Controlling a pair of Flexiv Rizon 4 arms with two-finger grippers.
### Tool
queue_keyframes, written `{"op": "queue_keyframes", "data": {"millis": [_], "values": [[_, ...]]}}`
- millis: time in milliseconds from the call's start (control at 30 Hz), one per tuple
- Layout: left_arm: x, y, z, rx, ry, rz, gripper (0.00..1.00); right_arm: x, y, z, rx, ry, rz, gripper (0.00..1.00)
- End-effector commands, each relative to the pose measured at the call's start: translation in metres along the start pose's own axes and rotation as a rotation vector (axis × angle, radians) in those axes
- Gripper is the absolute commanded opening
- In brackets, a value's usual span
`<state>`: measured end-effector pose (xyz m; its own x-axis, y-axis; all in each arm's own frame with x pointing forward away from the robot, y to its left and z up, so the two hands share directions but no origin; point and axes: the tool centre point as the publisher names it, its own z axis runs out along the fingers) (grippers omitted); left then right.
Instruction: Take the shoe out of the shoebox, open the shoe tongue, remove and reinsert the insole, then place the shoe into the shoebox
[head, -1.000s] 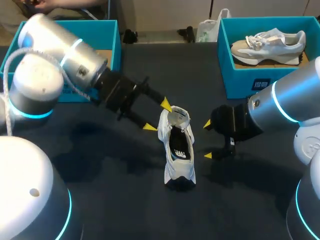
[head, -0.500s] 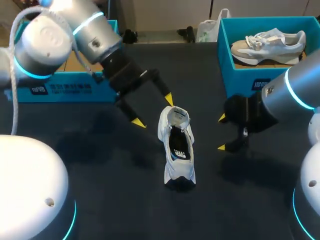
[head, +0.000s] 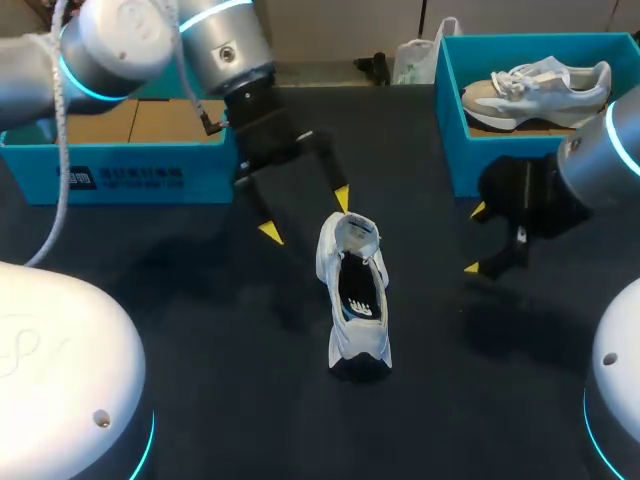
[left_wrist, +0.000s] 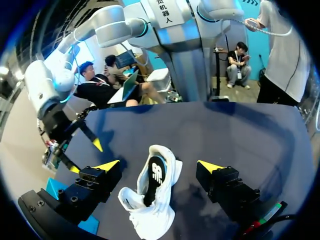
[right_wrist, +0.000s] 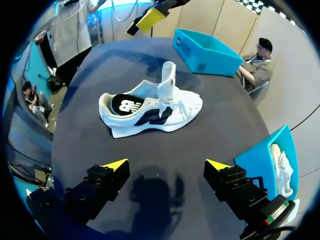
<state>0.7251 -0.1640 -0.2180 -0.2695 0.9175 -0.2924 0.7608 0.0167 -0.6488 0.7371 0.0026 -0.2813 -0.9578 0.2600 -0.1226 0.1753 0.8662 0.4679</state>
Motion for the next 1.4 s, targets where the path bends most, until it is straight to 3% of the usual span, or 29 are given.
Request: {"op": "queue_keyframes", "data": {"millis": [33, 133, 400, 467, 500, 633, 967, 1333, 1400], "values": [[-0.004, -0.001, 0.002, -0.017, 0.088, -0.003, 1.0, -0.002, -0.005, -0.025, 0.007, 0.027, 0.01, 1.0], [-0.009, -0.011, 0.015, -0.029, 0.129, -0.009, 1.0, -0.007, -0.006, -0.035, -0.002, 0.055, 0.007, 1.0], [-0.02, -0.013, 0.015, -0.133, 0.232, 0.015, 1.0, -0.016, -0.007, -0.055, -0.002, 0.106, -0.042, 1.0], [-0.023, -0.01, 0.015, -0.152, 0.247, 0.016, 0.75, -0.018, -0.005, -0.058, 0.003, 0.11, -0.055, 1.0], [-0.025, -0.008, 0.015, -0.155, 0.258, 0.018, 0.5, -0.018, -0.005, -0.058, 0.006, 0.11, -0.059, 1.0], [-0.031, 0.0, 0.018, -0.176, 0.311, 0.026, 0.0, -0.02, -0.003, -0.06, 0.016, 0.094, -0.068, 1.0], [-0.044, 0.018, 0.034, -0.213, 0.37, 0.058, 0.0, -0.02, -0.003, -0.06, 0.016, 0.094, -0.068, 1.0], [-0.047, 0.023, 0.074, -0.298, 0.431, 0.151, 0.0, -0.02, -0.003, -0.06, 0.016, 0.094, -0.068, 1.0], [-0.046, 0.025, 0.081, -0.342, 0.452, 0.149, 0.0, -0.02, -0.003, -0.06, 0.016, 0.094, -0.068, 1.0]]}}
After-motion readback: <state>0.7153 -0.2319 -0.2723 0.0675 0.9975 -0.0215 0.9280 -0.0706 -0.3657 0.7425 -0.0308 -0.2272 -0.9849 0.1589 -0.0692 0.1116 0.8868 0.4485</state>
